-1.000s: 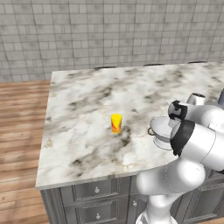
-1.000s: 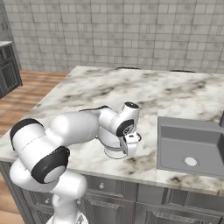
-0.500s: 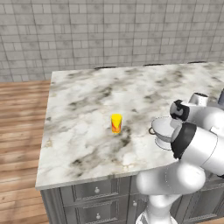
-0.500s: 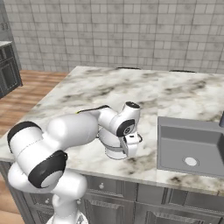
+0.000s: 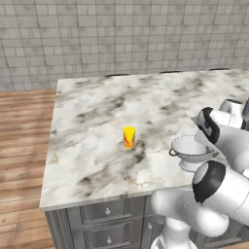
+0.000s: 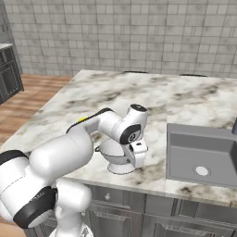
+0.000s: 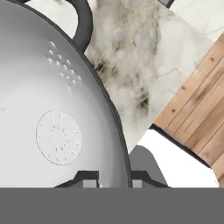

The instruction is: Pick the cup and colander and place them in the sink. Then turn on the water.

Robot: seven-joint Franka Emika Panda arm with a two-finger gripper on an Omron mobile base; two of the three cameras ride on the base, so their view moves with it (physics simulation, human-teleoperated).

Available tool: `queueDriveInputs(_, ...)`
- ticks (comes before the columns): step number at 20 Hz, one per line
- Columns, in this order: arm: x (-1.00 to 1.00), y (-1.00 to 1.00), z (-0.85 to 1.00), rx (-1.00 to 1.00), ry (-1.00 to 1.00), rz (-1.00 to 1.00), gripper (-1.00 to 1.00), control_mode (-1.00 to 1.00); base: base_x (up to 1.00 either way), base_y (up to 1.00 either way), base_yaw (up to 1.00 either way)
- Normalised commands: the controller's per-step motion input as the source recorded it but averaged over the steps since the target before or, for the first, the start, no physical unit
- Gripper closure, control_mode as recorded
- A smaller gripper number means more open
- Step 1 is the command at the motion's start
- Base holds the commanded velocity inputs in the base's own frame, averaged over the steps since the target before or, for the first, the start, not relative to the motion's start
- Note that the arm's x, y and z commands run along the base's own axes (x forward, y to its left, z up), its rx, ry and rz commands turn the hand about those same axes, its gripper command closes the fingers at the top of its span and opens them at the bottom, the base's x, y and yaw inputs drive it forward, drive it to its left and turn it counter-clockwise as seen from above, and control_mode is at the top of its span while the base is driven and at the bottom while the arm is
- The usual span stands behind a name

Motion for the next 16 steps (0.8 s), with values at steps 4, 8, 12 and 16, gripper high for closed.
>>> queueDriveInputs(4, -0.22, 0.26, 0.09, 0.01, -0.07, 0.13, 1.0, -1.0, 0.0, 0.0, 0.0)
queueDriveInputs(8, 0.0, 0.24, 0.01, 0.05, -0.06, 0.14, 1.0, -1.0, 0.0, 0.0, 0.0)
queueDriveInputs(12, 0.0, 0.24, 0.12, 0.05, -0.06, 0.14, 1.0, -1.0, 0.0, 0.0, 0.0)
queueDriveInputs(16, 0.1, 0.29, 0.16, 0.03, -0.04, 0.14, 1.0, -1.0, 0.0, 0.0, 0.0)
